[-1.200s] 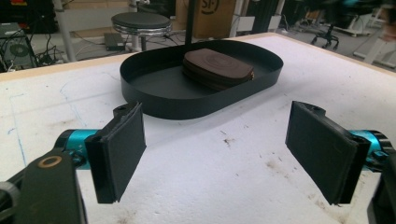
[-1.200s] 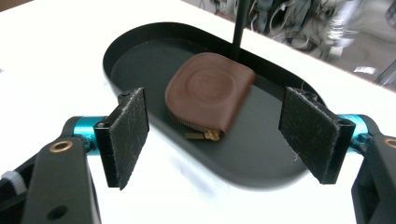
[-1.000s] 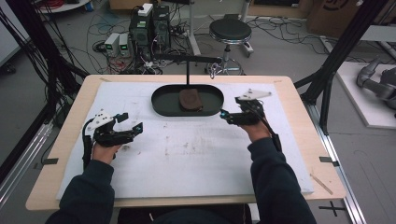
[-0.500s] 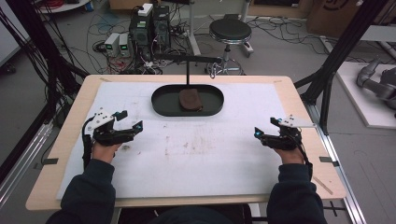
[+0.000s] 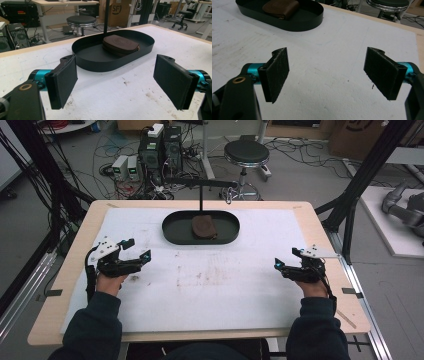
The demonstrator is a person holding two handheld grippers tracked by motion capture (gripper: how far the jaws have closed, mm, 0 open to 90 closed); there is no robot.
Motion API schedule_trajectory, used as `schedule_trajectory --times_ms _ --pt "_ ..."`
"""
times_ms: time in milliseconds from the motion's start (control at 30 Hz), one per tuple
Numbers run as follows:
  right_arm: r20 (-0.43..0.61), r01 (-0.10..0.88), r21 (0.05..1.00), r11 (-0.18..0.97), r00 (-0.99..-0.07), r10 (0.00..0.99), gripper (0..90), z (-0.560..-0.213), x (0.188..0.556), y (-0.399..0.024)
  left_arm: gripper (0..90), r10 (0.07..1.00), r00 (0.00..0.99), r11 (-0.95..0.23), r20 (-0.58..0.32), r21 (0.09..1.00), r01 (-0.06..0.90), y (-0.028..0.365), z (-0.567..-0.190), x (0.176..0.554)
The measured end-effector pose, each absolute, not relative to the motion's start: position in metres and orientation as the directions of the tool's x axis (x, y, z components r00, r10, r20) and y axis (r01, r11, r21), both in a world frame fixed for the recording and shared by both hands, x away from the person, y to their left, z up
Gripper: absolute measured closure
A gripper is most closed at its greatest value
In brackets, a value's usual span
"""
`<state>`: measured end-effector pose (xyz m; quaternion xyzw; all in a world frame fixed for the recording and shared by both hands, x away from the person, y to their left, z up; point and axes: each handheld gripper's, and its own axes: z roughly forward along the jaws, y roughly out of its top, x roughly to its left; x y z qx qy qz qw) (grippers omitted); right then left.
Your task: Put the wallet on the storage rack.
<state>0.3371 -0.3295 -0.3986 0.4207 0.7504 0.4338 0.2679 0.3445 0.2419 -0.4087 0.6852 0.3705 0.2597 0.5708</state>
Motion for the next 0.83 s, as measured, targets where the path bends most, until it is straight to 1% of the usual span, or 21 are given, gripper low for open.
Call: schedule_trajectory --times_ms 833 --pt "-0.047 0.385 0.880 0.279 -0.513 0.857 20.7 -0.3994 0.3378 -0.3251 19.2 0.801 0.594 -0.076 -0.072 0.973 0.220 0.2402 -0.4113 0.3465"
